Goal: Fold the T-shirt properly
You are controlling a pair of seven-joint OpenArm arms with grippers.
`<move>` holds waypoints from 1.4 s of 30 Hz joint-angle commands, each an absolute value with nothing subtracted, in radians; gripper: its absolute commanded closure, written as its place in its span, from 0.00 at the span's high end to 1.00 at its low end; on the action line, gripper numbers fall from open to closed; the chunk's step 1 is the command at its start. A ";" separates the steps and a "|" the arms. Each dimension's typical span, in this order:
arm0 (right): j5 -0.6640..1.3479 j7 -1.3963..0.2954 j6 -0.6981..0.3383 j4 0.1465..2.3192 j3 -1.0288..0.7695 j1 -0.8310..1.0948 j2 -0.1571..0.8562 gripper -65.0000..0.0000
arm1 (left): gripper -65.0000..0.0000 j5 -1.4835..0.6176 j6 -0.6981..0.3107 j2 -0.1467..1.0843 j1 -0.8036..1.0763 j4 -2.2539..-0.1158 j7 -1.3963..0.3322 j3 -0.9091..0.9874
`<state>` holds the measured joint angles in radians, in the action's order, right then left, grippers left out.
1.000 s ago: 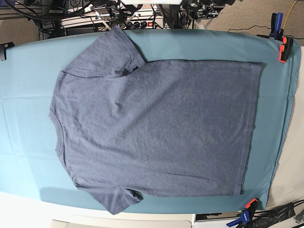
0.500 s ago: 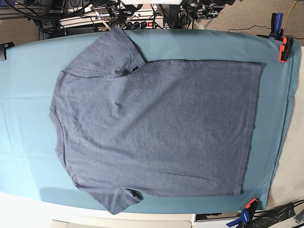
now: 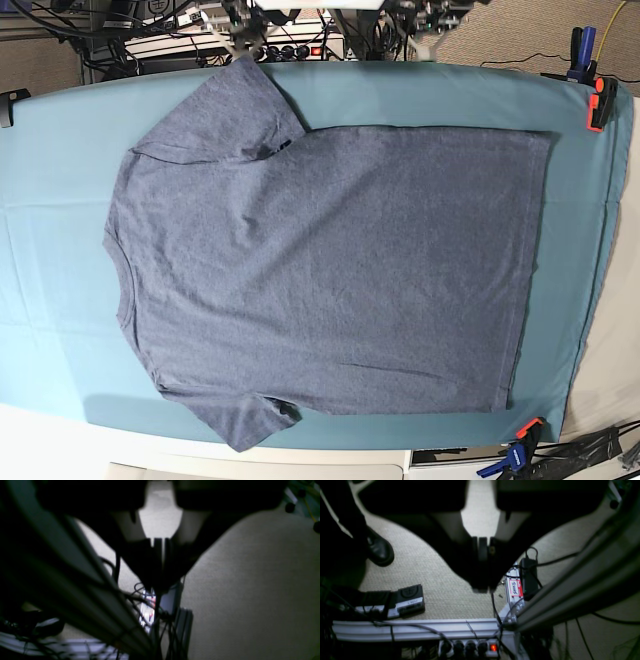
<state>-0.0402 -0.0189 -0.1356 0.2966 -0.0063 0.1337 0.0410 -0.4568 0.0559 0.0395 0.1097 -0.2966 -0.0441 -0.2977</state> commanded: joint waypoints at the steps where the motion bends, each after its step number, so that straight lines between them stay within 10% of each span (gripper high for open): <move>1: -0.039 -0.002 -0.142 0.302 -0.007 0.140 0.051 0.00 | 0.03 -0.457 0.056 0.043 0.135 -0.311 -0.043 -0.298; 27: -0.038 -0.080 -0.070 0.864 -0.009 0.521 0.168 0.00 | 0.03 -0.390 0.129 0.202 0.562 -0.901 -0.060 -0.160; 42: -0.038 -0.086 -0.070 1.034 -0.009 0.628 0.184 0.00 | 0.03 -0.514 -0.190 0.295 0.707 -1.030 -0.211 0.228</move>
